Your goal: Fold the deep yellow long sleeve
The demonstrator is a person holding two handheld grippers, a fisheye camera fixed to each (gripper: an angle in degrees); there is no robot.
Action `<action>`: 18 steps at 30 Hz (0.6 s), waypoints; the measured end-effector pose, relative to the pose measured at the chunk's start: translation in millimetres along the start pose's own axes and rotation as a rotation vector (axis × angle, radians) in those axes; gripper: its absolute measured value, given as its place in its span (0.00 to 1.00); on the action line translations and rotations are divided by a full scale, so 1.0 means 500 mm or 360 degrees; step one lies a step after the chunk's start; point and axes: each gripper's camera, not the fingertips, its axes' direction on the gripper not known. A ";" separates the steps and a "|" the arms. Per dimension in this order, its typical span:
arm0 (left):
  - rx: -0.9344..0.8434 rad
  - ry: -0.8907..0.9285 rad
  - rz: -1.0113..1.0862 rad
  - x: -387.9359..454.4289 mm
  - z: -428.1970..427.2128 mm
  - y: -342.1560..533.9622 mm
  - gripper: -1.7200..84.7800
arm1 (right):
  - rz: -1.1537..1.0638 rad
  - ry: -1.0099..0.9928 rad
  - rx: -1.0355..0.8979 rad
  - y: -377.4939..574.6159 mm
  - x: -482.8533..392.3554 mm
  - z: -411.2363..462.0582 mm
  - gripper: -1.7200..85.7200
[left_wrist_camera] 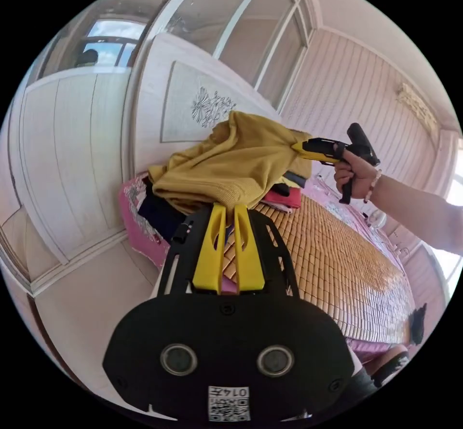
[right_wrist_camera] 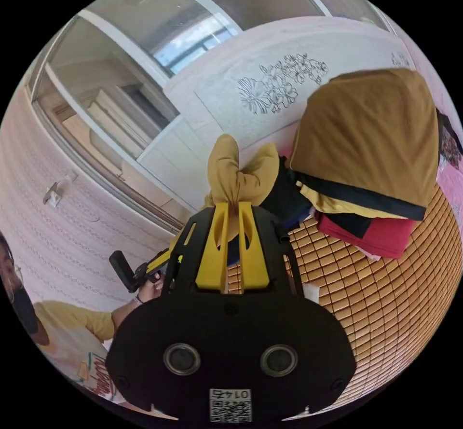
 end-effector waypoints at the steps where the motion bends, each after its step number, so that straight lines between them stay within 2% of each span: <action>1: 0.0060 0.0097 0.0121 0.042 -0.029 -0.019 0.03 | -0.0056 -0.0002 0.0059 0.021 -0.010 -0.056 0.06; 3: 0.0100 0.0318 0.0287 0.117 -0.048 -0.033 0.04 | -0.0084 0.0023 0.0128 0.073 -0.007 -0.151 0.06; 6: -0.0043 0.0753 0.0370 0.269 -0.003 -0.010 0.05 | 0.0084 0.0179 0.0166 0.221 0.048 -0.310 0.07; 8: -0.0215 0.0999 0.0279 0.363 0.066 0.045 0.07 | 0.0296 0.0419 0.0095 0.336 0.096 -0.386 0.09; 10: -0.0521 0.1185 0.0215 0.474 0.159 0.138 0.09 | 0.0574 0.0811 -0.0018 0.502 0.128 -0.456 0.10; 13: -0.0688 0.1137 0.0233 0.548 0.214 0.217 0.11 | 0.0703 0.0858 -0.0095 0.664 0.105 -0.478 0.12; 18: -0.0603 0.0890 0.0317 0.568 0.271 0.203 0.11 | 0.0646 0.0884 -0.0196 0.769 0.041 -0.409 0.14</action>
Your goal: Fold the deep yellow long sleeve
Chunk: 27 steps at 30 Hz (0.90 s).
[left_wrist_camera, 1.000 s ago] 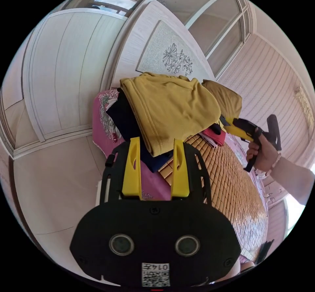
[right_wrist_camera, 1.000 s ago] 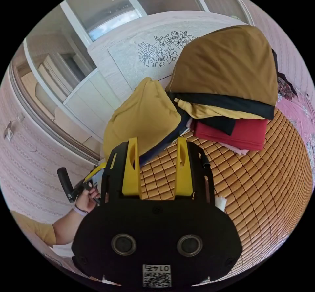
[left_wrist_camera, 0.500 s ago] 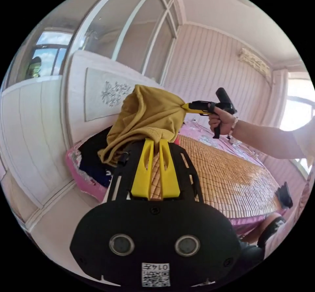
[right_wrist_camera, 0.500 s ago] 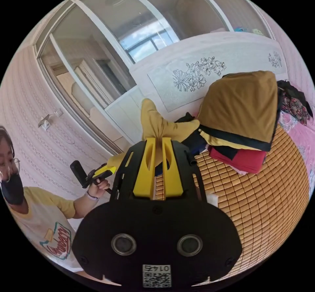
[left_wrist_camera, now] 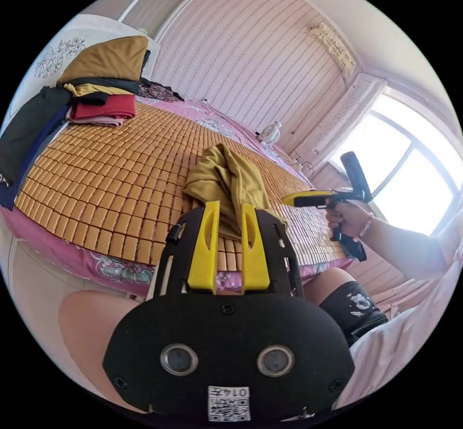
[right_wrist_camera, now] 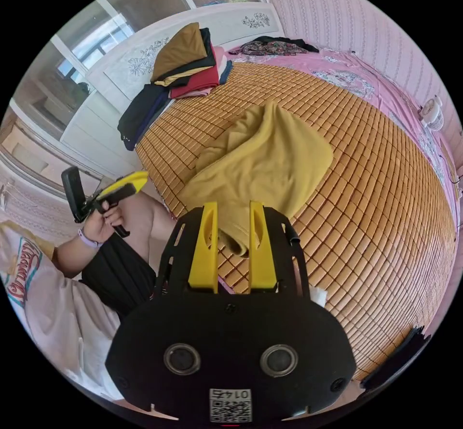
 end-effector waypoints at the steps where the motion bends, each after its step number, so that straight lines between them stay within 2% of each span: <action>1: 0.0010 -0.0104 0.0016 -0.009 0.016 -0.017 0.11 | -0.0038 0.0001 0.0001 0.003 -0.023 0.013 0.15; 5: -0.0116 -0.0138 -0.0079 -0.044 0.107 -0.052 0.11 | -0.0161 0.0055 0.0041 -0.023 -0.095 0.057 0.17; 8: -0.0284 -0.0160 -0.0117 -0.051 0.183 -0.070 0.13 | -0.0177 0.0105 -0.0053 -0.056 -0.125 0.103 0.18; 12: -0.0480 -0.0251 -0.0086 -0.053 0.257 -0.101 0.12 | -0.0241 0.0425 -0.0115 -0.069 -0.123 0.133 0.12; 15: -0.0480 -0.0266 -0.0041 -0.050 0.276 -0.124 0.10 | -0.0217 0.0268 -0.0010 -0.065 -0.095 0.065 0.09; 17: -0.0476 -0.0278 -0.0034 -0.051 0.284 -0.136 0.09 | -0.0119 0.0169 0.0190 -0.043 -0.061 -0.014 0.08; 19: -0.0476 -0.0244 -0.0052 -0.056 0.291 -0.151 0.07 | 0.0175 0.0134 0.0453 0.009 0.019 -0.131 0.07; 22: -0.0470 -0.0247 -0.0043 -0.061 0.296 -0.167 0.07 | 0.0644 0.0237 0.0646 0.116 0.143 -0.243 0.07; 25: -0.0465 -0.0218 -0.0080 -0.075 0.297 -0.180 0.07 | 0.0937 0.0334 0.0545 0.209 0.224 -0.284 0.08; 27: -0.0461 -0.0201 -0.0102 -0.082 0.294 -0.185 0.06 | 0.0988 0.0307 0.0479 0.242 0.243 -0.288 0.09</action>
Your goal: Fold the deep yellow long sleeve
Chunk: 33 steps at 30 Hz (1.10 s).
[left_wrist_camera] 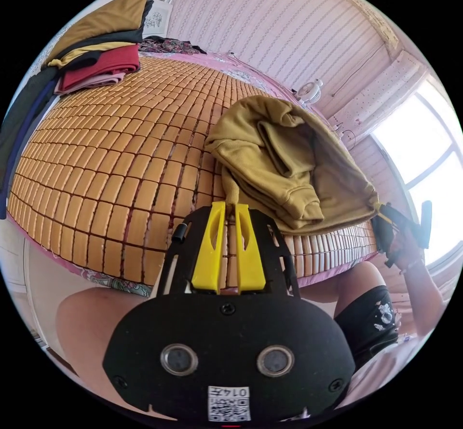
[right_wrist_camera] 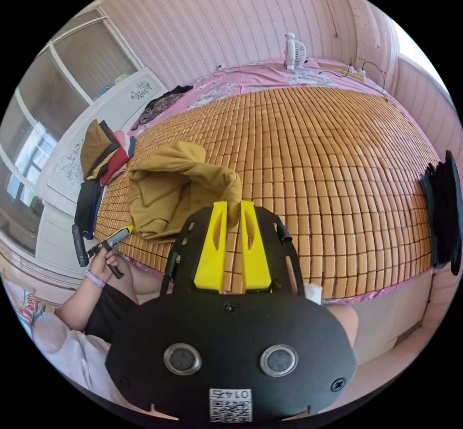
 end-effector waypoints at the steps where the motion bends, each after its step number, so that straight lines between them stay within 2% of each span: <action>1: 0.0005 -0.0001 -0.0001 -0.003 -0.003 -0.002 0.06 | 0.0008 0.0018 -0.0030 0.009 0.011 -0.004 0.10; 9: 0.0029 0.0004 -0.0033 -0.037 -0.027 -0.004 0.07 | -0.0135 0.0153 -0.0041 0.002 -0.014 -0.018 0.18; 11: 0.0030 0.0017 -0.0056 -0.049 -0.034 -0.002 0.07 | -0.0206 0.0258 -0.0120 -0.007 -0.027 0.003 0.17; 13: 0.0034 0.0044 -0.0089 -0.067 -0.047 0.001 0.06 | -0.0207 0.0290 -0.0310 -0.016 -0.030 0.033 0.12; 17: 0.0028 -0.0006 -0.0076 -0.080 -0.074 0.008 0.04 | -0.0201 0.0152 -0.0237 -0.019 -0.050 -0.028 0.07; 20: 0.0074 0.0026 -0.0064 -0.092 -0.124 0.020 0.03 | -0.0166 0.0064 -0.0145 -0.008 -0.061 -0.110 0.05; 24: 0.0201 0.0160 0.0073 -0.096 -0.274 0.007 0.01 | -0.0075 -0.0190 0.0119 -0.008 -0.067 -0.282 0.05; 27: 0.0331 0.0264 0.0205 -0.088 -0.409 -0.021 0.01 | -0.0221 -0.0233 0.0290 -0.021 -0.120 -0.416 0.05; 33: 0.0679 0.0262 0.0404 -0.082 -0.693 -0.015 0.01 | -0.0555 -0.0260 0.0555 -0.033 -0.267 -0.672 0.04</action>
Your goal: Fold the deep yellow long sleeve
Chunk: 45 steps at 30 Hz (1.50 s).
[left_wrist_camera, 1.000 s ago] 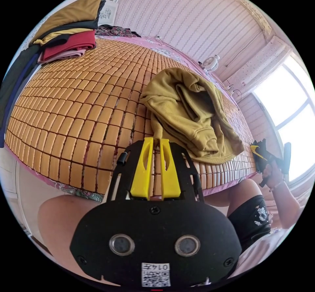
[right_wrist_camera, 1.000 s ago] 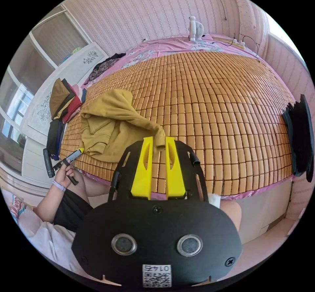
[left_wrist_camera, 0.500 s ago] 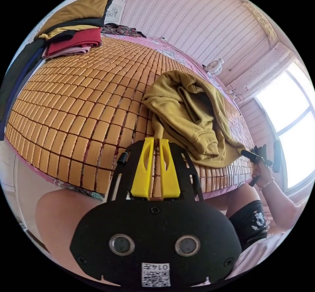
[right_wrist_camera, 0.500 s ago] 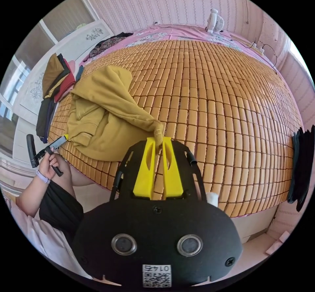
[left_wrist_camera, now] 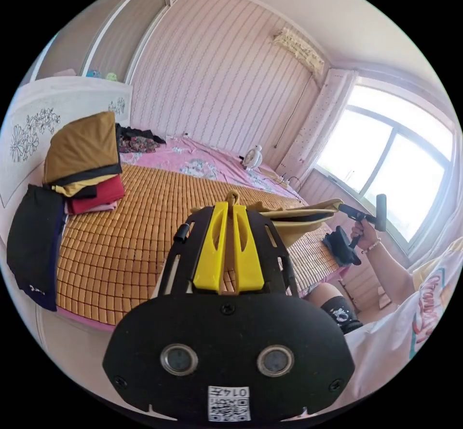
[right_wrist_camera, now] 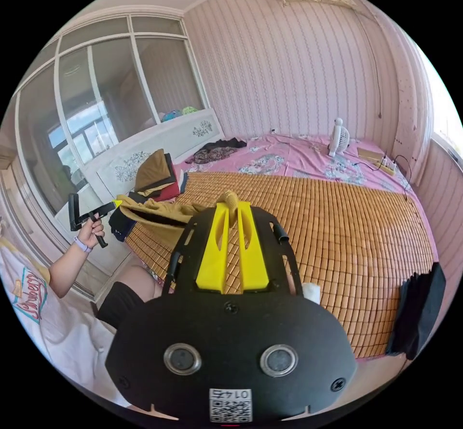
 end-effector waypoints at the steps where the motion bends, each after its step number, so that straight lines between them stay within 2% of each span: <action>1: 0.0076 0.0011 0.0009 0.004 -0.055 -0.014 0.01 | -0.0037 -0.0028 0.0056 -0.020 -0.028 -0.039 0.04; 7: 0.0482 0.0098 0.0113 0.021 -0.332 -0.086 0.01 | -0.0224 -0.0123 0.0330 -0.093 -0.182 -0.238 0.04; 11: 0.0565 -0.0012 0.0376 0.071 -0.449 -0.122 0.01 | -0.0260 -0.0209 0.0582 -0.119 -0.262 -0.371 0.04; 14: 0.0607 0.0069 0.0380 0.088 -0.518 -0.156 0.01 | -0.0310 -0.0139 0.0667 -0.144 -0.324 -0.470 0.04; 18: 0.0853 0.0261 0.0373 0.131 -0.638 -0.189 0.01 | -0.0447 -0.0013 0.0804 -0.183 -0.417 -0.626 0.03; 25: 0.1167 0.0277 0.0615 0.257 -0.851 -0.232 0.01 | -0.0750 0.0319 0.1171 -0.208 -0.593 -0.867 0.04; 32: 0.1161 0.0237 0.0688 0.322 -0.926 -0.253 0.01 | -0.0697 0.0339 0.1084 -0.240 -0.619 -0.934 0.04; 35: 0.1297 0.0203 0.0766 0.359 -0.985 -0.246 0.01 | -0.0765 0.0321 0.1183 -0.238 -0.647 -0.985 0.04; 40: 0.1543 0.0320 0.0908 0.421 -1.109 -0.265 0.01 | -0.0926 0.0230 0.1425 -0.249 -0.708 -1.113 0.04; 42: 0.1619 0.0241 0.1012 0.442 -1.129 -0.278 0.01 | -0.0990 0.0240 0.1481 -0.257 -0.721 -1.138 0.04; 44: 0.1549 0.0155 0.1019 0.443 -1.105 -0.325 0.01 | -0.1027 0.0276 0.1433 -0.288 -0.719 -1.130 0.04; 45: 0.1427 0.0175 0.0947 0.427 -1.063 -0.370 0.01 | -0.1014 0.0272 0.1334 -0.326 -0.704 -1.099 0.04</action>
